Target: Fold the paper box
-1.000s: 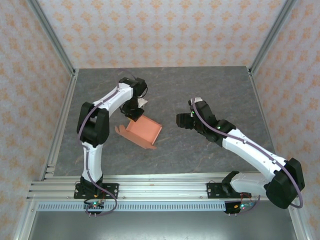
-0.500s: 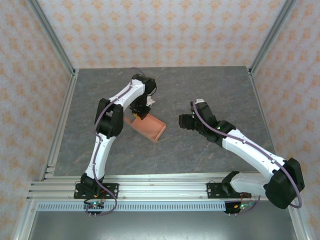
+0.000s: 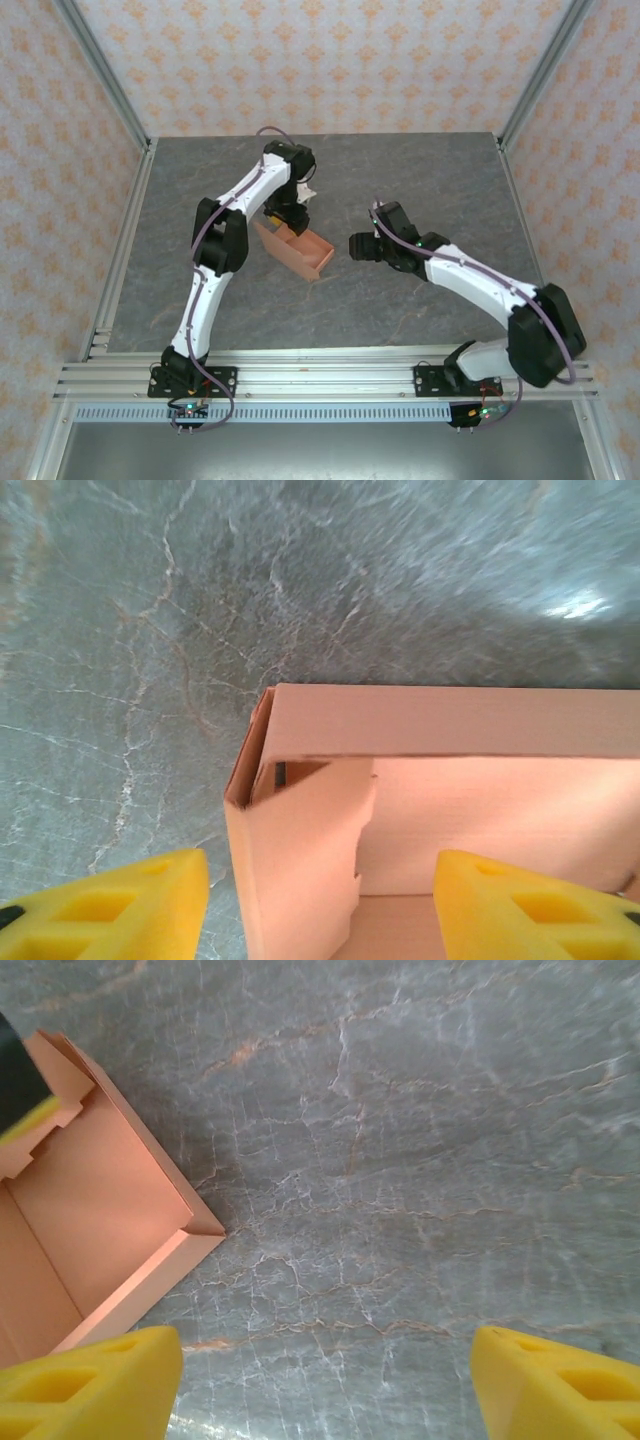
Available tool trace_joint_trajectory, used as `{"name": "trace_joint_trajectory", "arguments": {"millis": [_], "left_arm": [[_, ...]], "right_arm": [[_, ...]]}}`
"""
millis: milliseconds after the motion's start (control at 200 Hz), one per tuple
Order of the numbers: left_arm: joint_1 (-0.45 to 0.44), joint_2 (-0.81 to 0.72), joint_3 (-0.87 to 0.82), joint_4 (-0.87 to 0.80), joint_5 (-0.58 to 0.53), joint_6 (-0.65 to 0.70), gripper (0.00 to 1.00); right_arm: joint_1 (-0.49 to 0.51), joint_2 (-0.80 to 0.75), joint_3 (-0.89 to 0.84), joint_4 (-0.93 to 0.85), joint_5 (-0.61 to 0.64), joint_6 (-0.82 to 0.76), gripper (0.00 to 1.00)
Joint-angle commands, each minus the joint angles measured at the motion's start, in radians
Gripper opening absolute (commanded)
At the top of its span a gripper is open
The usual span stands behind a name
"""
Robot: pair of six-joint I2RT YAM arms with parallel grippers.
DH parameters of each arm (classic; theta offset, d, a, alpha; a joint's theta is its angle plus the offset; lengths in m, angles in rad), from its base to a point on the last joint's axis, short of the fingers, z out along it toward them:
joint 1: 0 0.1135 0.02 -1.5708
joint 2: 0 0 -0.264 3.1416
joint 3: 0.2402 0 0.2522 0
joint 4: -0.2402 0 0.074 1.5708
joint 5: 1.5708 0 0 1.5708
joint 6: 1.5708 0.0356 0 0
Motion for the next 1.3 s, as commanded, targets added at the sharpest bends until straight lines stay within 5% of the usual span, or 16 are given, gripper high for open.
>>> {"name": "trace_joint_trajectory", "arguments": {"millis": [0,210,445,611,931,1296], "left_arm": [[-0.003,-0.17,0.011,0.062,0.045,-0.003,0.63],[0.071,-0.479,-0.201,0.368,-0.009,-0.209,0.61],[0.214,-0.975,-0.805,0.703,-0.239,-0.53,0.58],[0.235,-1.152,-1.149,0.781,-0.305,-0.654,0.51],[0.179,-1.21,-1.627,1.132,-0.023,-0.915,0.32],[0.087,-0.952,-1.65,1.46,0.05,-1.021,0.23]], "right_arm": [[-0.007,0.117,0.095,0.049,-0.122,-0.006,0.74],[-0.02,0.292,0.221,0.048,-0.153,0.003,0.67],[-0.02,0.377,0.309,-0.03,-0.076,-0.039,0.63],[-0.022,0.449,0.396,-0.083,-0.103,-0.05,0.62],[-0.022,0.531,0.487,-0.19,-0.053,-0.093,0.55],[-0.011,0.562,0.49,-0.21,-0.047,-0.104,0.5]]}}
